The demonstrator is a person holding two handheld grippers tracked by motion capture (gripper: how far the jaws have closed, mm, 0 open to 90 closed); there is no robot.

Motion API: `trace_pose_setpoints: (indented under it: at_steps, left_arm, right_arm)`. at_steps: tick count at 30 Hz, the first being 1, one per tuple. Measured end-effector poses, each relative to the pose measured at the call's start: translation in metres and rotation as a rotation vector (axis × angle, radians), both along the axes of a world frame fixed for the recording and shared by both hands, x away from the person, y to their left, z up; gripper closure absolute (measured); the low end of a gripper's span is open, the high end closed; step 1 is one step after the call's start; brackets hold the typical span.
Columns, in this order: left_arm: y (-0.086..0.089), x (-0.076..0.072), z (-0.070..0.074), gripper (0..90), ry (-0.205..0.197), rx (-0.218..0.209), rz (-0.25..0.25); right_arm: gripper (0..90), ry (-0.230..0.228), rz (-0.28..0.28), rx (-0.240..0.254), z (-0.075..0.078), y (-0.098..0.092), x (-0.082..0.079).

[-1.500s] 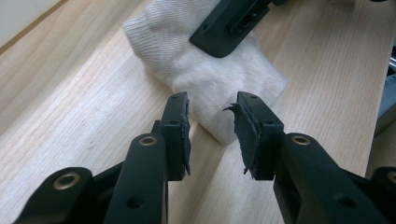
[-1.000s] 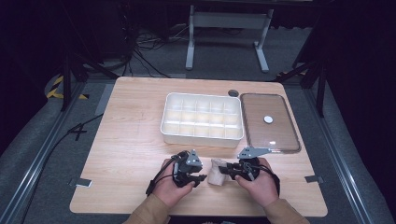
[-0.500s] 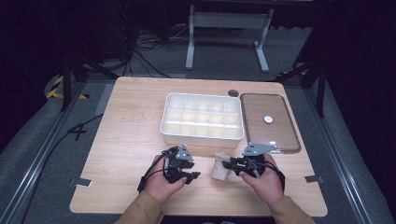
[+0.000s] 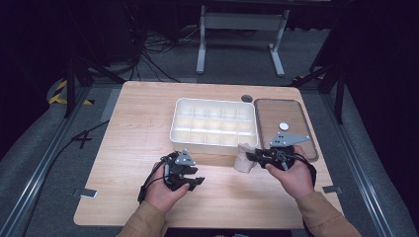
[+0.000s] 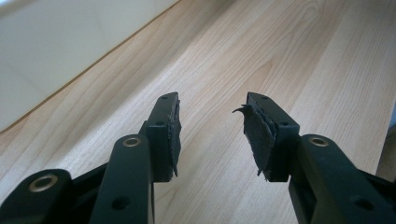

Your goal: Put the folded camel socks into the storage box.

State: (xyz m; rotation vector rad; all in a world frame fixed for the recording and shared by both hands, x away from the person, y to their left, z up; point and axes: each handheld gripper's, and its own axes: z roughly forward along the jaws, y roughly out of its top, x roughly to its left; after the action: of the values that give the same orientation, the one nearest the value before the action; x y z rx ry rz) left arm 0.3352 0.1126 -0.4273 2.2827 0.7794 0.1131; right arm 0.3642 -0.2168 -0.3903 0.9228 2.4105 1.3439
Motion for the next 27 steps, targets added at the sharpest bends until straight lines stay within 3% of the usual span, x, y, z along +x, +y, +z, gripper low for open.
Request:
trace_pose_setpoints:
  at_steps: [20,27]
  left_arm:
    - [0.005,0.000,-0.001,56.4,0.008,-0.007,0.016]
    - [0.005,0.000,-0.001,56.5,0.009,-0.007,0.018]
  right_arm:
    - [76.5,-0.044,-0.019,-0.063,0.023,-0.003,0.031]
    - [76.5,-0.028,-0.037,-0.066,0.027,-0.010,0.043]
